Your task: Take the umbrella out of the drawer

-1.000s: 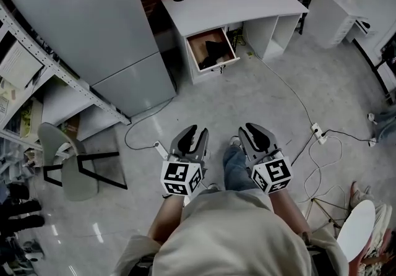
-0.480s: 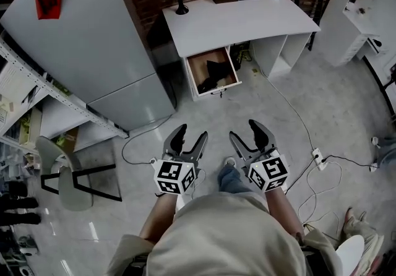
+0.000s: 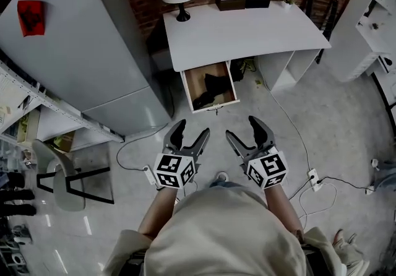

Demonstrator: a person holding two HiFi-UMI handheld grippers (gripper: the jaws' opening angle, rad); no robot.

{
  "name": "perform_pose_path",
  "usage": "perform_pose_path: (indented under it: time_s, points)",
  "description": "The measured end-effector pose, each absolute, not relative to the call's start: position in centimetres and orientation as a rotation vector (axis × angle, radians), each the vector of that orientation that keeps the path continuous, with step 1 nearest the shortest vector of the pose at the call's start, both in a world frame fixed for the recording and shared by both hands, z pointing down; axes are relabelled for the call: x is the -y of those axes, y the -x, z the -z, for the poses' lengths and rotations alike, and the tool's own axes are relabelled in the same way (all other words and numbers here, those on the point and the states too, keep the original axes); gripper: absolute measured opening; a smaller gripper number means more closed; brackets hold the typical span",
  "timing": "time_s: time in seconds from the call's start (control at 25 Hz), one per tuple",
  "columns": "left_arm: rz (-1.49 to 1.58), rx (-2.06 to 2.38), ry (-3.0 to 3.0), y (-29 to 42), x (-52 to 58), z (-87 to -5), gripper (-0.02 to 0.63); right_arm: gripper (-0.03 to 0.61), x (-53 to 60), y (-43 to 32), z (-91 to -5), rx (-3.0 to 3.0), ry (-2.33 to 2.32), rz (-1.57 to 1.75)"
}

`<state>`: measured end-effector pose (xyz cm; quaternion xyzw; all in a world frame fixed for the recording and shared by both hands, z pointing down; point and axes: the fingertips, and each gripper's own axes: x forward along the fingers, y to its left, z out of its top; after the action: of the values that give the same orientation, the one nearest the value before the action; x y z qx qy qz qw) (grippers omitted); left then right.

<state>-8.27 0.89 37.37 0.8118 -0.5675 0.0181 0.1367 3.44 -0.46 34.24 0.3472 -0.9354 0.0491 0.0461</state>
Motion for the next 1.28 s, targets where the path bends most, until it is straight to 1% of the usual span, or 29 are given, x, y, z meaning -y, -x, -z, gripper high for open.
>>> perform_pose_path:
  time_s: [0.32,0.64,1.08,1.28]
  points:
    - [-0.091,1.646,-2.298,7.3,5.3,-39.4,0.331,0.333,5.9,-4.1,-35.2,2.849,-1.004,-0.164]
    - [-0.147,1.61,-2.251,6.8,9.6,-42.8,0.333,0.325,8.1,-4.7,-38.7,2.808,-1.024,-0.31]
    - [-0.354,1.442,-2.247,5.9,21.0,-50.7,0.344,0.324,17.4,-4.6,-42.3,2.726,-1.082,-0.409]
    - [-0.472,1.346,-2.205,5.9,26.3,-56.5,0.371,0.324,22.5,-3.6,-45.4,2.667,-1.076,-0.488]
